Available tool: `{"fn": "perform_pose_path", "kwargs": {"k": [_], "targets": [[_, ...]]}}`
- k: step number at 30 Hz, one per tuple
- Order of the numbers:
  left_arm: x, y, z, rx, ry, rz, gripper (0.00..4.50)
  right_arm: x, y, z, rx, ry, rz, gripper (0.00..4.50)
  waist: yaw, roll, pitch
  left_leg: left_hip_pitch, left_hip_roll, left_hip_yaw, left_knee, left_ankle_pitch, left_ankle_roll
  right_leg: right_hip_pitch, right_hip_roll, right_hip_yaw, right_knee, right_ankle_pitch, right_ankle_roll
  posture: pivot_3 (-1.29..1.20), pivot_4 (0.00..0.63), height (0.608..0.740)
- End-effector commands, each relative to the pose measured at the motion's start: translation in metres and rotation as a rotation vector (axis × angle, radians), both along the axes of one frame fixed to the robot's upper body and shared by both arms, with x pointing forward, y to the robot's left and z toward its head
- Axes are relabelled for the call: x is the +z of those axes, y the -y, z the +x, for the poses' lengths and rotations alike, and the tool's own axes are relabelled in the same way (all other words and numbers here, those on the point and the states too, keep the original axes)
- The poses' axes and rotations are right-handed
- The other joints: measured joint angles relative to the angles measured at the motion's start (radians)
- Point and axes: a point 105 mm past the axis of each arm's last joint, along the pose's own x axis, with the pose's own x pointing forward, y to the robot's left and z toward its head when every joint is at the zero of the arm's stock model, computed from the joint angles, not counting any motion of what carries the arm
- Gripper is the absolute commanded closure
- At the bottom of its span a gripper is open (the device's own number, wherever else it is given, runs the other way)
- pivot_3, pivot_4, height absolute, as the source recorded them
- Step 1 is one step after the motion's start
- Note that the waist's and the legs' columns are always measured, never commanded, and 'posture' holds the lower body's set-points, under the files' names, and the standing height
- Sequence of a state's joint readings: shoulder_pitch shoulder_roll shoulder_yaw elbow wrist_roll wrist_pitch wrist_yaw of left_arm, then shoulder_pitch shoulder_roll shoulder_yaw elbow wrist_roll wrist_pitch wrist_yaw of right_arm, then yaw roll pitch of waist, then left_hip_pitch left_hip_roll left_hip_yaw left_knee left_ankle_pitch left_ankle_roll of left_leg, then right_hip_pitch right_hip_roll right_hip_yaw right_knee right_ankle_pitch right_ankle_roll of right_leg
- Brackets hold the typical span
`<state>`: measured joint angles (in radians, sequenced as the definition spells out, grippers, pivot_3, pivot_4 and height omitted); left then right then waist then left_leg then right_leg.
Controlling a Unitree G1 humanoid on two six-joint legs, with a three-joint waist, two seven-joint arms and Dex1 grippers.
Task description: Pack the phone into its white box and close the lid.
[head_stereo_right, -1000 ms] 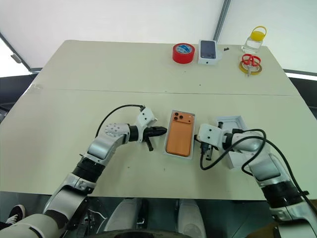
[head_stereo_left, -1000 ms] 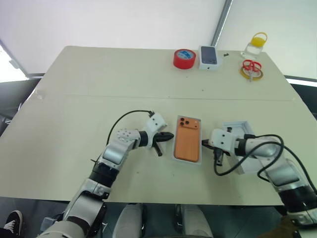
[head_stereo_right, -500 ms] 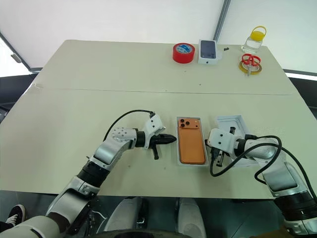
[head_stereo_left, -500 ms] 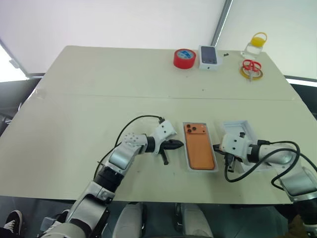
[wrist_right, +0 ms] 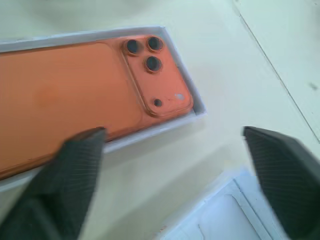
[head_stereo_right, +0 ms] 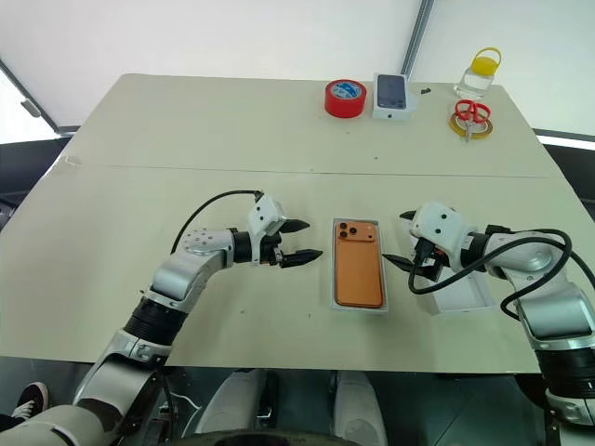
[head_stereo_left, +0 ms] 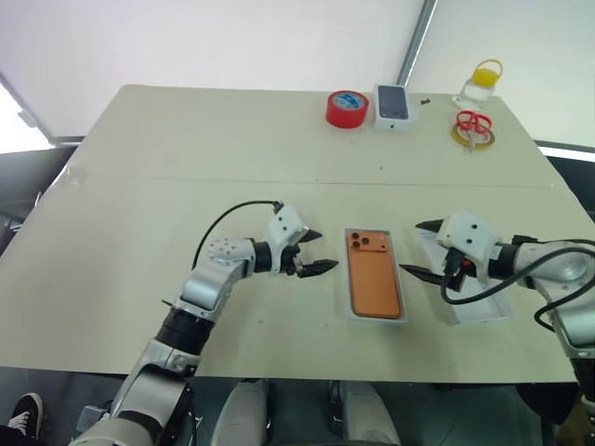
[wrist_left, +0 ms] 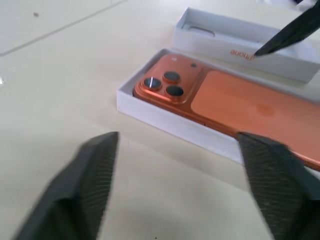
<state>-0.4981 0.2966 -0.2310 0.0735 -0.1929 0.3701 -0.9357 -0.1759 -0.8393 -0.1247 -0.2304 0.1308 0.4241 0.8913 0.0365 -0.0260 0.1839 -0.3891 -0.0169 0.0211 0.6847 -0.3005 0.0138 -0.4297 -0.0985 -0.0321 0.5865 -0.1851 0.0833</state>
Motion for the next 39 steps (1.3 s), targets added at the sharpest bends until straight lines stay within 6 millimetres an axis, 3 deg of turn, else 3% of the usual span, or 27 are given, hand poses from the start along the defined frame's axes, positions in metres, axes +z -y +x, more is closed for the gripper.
{"fn": "perform_pose_path", "kwargs": {"k": [1,8,18,28,33,36,39], "targets": [[0.017,-0.020,-0.006,-0.028,0.108,-0.028,0.04,0.004,0.000,-0.002,-0.156,0.041,0.050,0.00,0.000,0.002,-0.001,0.000,0.000,0.000,0.000,0.000,0.000,-0.001,0.000,0.001,0.000,0.000,0.000,0.00,0.150,0.740],[0.032,-0.052,-0.013,-0.028,0.294,-0.057,0.04,-0.010,0.012,-0.020,-0.330,-0.040,0.030,0.00,0.003,0.005,-0.001,-0.002,0.000,0.001,0.001,0.000,0.000,-0.002,-0.001,0.000,0.001,0.001,-0.001,0.00,0.150,0.740],[0.024,-0.082,-0.035,-0.110,0.270,-0.051,0.04,-0.027,0.005,-0.052,-0.442,-0.407,0.096,0.00,0.000,0.006,-0.001,-0.002,0.002,0.001,0.000,0.000,0.000,-0.003,0.001,0.000,0.001,0.001,-0.001,0.00,0.150,0.740],[0.022,-0.090,-0.048,-0.092,0.254,-0.072,0.04,-0.027,0.015,-0.033,-0.587,-0.555,0.183,0.00,0.000,0.006,-0.001,-0.002,0.002,0.001,0.000,0.000,0.000,-0.003,0.001,0.000,0.000,0.001,-0.001,0.00,0.150,0.740],[0.021,-0.086,-0.053,-0.071,0.257,-0.082,0.04,-0.033,0.015,-0.034,-0.582,-0.604,0.159,0.00,0.001,0.006,-0.001,-0.002,0.002,0.001,0.000,0.000,0.000,-0.003,0.001,0.000,0.000,0.001,-0.001,0.00,0.150,0.740],[0.020,-0.083,-0.056,-0.060,0.259,-0.084,0.00,-0.036,0.011,-0.037,-0.564,-0.632,0.174,0.88,0.000,0.006,-0.002,-0.002,0.002,0.001,0.000,0.000,0.000,-0.003,0.001,0.000,0.000,0.001,-0.001,0.00,0.150,0.740],[0.017,-0.082,-0.058,-0.047,0.253,-0.089,0.00,-0.038,0.014,-0.036,-0.591,-0.615,0.125,2.36,-0.002,0.006,-0.002,-0.002,0.003,0.001,0.000,0.000,0.000,-0.003,0.002,0.000,0.000,0.001,-0.001,0.00,0.150,0.740]]}}
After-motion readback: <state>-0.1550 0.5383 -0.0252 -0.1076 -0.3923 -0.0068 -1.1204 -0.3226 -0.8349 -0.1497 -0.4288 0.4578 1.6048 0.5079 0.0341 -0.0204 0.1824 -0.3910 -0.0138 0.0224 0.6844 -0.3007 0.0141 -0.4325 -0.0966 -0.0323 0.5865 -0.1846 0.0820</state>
